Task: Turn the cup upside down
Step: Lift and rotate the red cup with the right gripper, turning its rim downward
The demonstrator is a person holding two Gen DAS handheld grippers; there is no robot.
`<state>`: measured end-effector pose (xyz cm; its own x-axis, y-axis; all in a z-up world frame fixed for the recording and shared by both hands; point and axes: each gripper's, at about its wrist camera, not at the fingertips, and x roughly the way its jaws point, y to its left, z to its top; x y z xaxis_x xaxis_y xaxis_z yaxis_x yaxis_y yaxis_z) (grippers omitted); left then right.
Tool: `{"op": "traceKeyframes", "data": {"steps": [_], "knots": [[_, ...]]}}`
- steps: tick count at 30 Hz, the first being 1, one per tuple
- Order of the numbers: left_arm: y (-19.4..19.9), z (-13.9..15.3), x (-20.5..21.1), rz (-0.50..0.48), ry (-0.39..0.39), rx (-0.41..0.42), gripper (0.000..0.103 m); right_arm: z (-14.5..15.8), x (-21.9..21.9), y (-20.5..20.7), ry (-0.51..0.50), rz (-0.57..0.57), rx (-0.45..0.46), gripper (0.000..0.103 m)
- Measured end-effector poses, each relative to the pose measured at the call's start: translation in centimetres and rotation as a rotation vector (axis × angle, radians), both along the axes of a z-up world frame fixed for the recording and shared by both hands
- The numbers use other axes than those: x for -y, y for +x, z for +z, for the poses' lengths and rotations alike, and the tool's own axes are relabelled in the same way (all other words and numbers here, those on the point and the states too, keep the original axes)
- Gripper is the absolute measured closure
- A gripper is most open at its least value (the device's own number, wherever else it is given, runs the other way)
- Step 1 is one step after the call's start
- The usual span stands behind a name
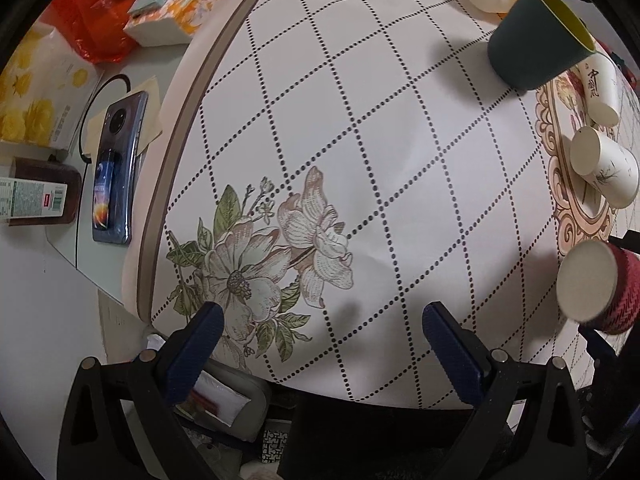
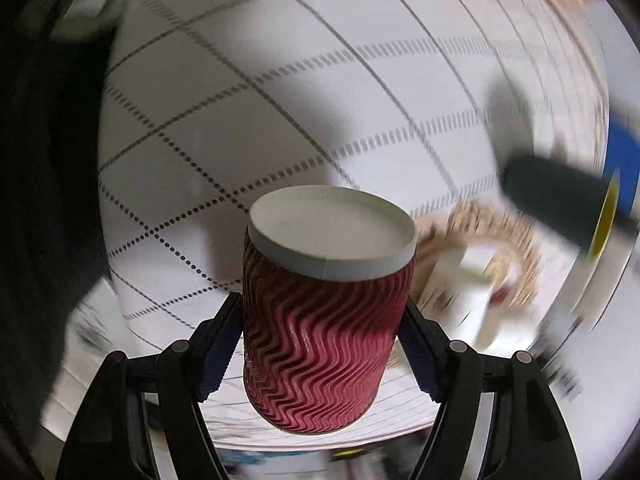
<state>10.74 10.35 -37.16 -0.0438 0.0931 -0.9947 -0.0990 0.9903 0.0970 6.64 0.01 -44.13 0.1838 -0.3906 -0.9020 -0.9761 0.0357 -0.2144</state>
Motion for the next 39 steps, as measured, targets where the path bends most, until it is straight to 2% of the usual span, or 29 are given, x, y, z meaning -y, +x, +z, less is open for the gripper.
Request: {"op": "traceKeyframes", "data": {"steps": [7,11,17,21,30,33,39], "knots": [[0.4,0.5,1.4,-0.027,-0.001,0.002,0.001,-0.8,3.0,2.2,0.013,-0.387,-0.110,0.026],[0.6,1.1,1.4,-0.039,-0.003,0.004,0.001,-1.4,4.9,3.3,0.028,-0.558,-0.164,0.026],[0.7,0.8,2.6,-0.055,-0.006,-0.002,0.001,-2.2,7.0,5.3,0.077,-0.758,-0.209,0.026],[0.8,0.7,3.0,-0.067,-0.007,-0.005,0.001,-2.5,8.4,7.0,0.110,-0.862,-0.218,0.026],[0.2,0.0,3.5,-0.092,-0.010,-0.011,0.001,-3.2,11.4,10.3,0.131,-0.998,-0.254,0.025],[0.2,0.0,4.0,-0.101,-0.010,-0.013,0.001,-4.1,11.1,12.4,0.146,-1.021,-0.245,0.019],[0.0,-0.4,4.7,-0.121,-0.008,-0.016,0.001,-3.5,11.6,14.7,0.179,-1.051,-0.225,0.019]]}}
